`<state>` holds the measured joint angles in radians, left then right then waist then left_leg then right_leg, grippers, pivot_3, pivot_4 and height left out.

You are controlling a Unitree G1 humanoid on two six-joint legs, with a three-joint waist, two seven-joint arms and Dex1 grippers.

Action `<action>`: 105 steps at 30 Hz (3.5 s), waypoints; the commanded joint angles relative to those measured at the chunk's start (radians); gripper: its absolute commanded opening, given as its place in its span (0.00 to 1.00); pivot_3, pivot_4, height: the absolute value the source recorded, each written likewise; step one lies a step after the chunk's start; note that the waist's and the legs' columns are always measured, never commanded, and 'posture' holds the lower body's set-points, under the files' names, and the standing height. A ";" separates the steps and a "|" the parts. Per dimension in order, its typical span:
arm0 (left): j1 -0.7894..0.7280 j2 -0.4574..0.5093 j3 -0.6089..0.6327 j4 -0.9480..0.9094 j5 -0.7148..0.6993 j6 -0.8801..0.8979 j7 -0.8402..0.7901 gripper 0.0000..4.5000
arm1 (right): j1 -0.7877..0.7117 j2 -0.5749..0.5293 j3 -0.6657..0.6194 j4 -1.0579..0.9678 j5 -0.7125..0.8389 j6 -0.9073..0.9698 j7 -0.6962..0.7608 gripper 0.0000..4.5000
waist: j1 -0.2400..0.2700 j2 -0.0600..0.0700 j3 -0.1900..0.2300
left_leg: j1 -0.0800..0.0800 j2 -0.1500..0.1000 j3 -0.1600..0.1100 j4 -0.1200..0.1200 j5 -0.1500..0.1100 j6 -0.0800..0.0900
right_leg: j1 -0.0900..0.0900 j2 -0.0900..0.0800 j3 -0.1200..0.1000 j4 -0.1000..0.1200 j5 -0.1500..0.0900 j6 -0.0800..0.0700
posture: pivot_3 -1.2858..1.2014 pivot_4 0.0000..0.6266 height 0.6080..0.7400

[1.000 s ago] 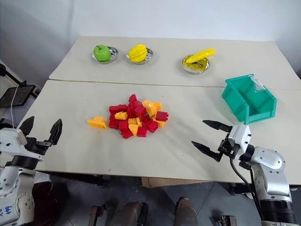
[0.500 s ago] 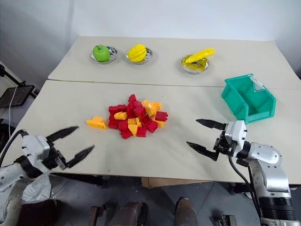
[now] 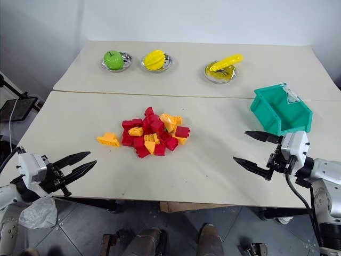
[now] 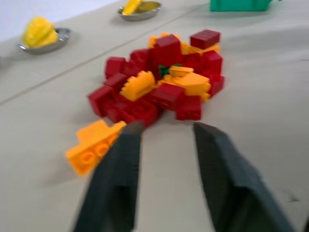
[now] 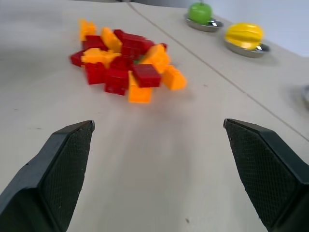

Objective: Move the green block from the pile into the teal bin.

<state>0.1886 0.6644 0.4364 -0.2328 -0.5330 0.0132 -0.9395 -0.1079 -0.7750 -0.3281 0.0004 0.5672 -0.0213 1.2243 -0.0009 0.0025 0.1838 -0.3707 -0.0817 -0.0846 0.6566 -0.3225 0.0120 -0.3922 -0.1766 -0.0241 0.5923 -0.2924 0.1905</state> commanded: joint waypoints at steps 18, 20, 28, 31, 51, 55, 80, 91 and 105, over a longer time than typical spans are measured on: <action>-0.847 -0.204 -0.600 0.577 0.246 0.153 -0.184 0.01 | 0.090 0.083 -0.026 -0.205 0.017 0.029 -0.185 1.00 | 0.011 0.000 0.000 | -0.001 0.000 0.003 0.006 -0.002 -0.001 | 0.000 0.006 0.001 0.004 0.001 0.000 | 0.52 0.24 1.00; -0.915 -0.228 -0.596 0.687 0.286 0.136 -0.132 0.01 | 0.081 0.091 -0.023 -0.209 0.014 0.032 -0.196 1.00 | 0.010 -0.001 0.000 | -0.001 0.002 0.004 0.007 -0.002 -0.002 | 0.000 0.008 0.001 0.005 0.001 0.000 | 0.52 0.24 1.00; -1.138 -0.298 -0.487 1.096 0.367 -0.021 0.149 0.01 | 0.080 0.116 -0.002 -0.221 0.005 0.029 -0.223 1.00 | 0.017 -0.002 0.001 | -0.001 0.002 0.005 0.007 -0.002 -0.001 | -0.001 0.008 0.002 0.005 0.001 0.000 | 0.52 0.24 1.00; -1.189 -0.302 -0.459 1.203 0.390 -0.069 0.223 0.01 | 0.074 0.128 0.007 -0.220 0.000 0.026 -0.230 1.00 | 0.018 -0.002 0.001 | -0.001 0.002 0.005 0.007 -0.002 -0.002 | -0.001 0.008 0.002 0.005 0.001 0.000 | 0.52 0.24 1.00; -1.157 -0.415 -0.516 1.107 0.429 -0.184 -0.039 0.01 | 0.113 0.167 0.015 -0.255 -0.011 0.024 -0.262 1.00 | 0.021 -0.003 0.001 | -0.002 0.002 0.012 0.008 -0.002 -0.001 | -0.001 0.008 0.002 0.005 0.001 0.000 | 0.52 0.24 1.00; -1.074 -0.324 -0.458 0.971 0.366 -0.145 -0.105 0.01 | 0.124 0.173 0.017 -0.261 -0.009 0.022 -0.261 1.00 | 0.000 -0.003 0.001 | -0.002 0.005 0.012 0.008 -0.002 -0.002 | -0.002 0.010 0.003 0.006 0.001 0.000 | 0.52 0.24 1.00; -0.530 0.036 -0.243 0.060 0.021 0.557 0.048 0.99 | 0.124 0.178 0.021 -0.223 -0.013 -0.007 -0.253 1.00 | 0.028 -0.003 0.001 | 0.000 0.009 0.008 0.009 -0.004 -0.003 | -0.003 0.009 0.006 0.009 0.003 -0.004 | 0.52 0.24 1.00; -0.957 -0.129 -0.636 0.270 0.254 0.761 0.220 0.80 | 0.105 0.206 0.048 -0.226 -0.031 -0.021 -0.281 1.00 | 0.005 -0.003 0.001 | 0.000 0.007 0.011 0.009 -0.005 -0.003 | -0.005 0.012 0.006 0.009 0.003 -0.004 | 0.52 0.24 1.00; -1.069 -0.177 -0.746 0.498 0.435 0.824 0.270 0.61 | 0.184 0.239 0.040 -0.292 -0.034 -0.028 -0.333 1.00 | 0.002 -0.003 0.000 | 0.001 0.006 0.012 0.010 -0.005 -0.003 | -0.005 0.012 0.007 0.010 0.003 -0.004 | 0.52 0.24 1.00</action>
<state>-0.8943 0.4731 -0.2792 0.2149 -0.1343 0.8095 -0.6666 0.0692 -0.5418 -0.2773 -0.2494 0.5280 -0.0236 0.8985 0.0007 -0.0001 0.1841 -0.3694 -0.0751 -0.0727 0.6663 -0.3270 0.0086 -0.3968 -0.1642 -0.0167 0.6027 -0.2896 0.1870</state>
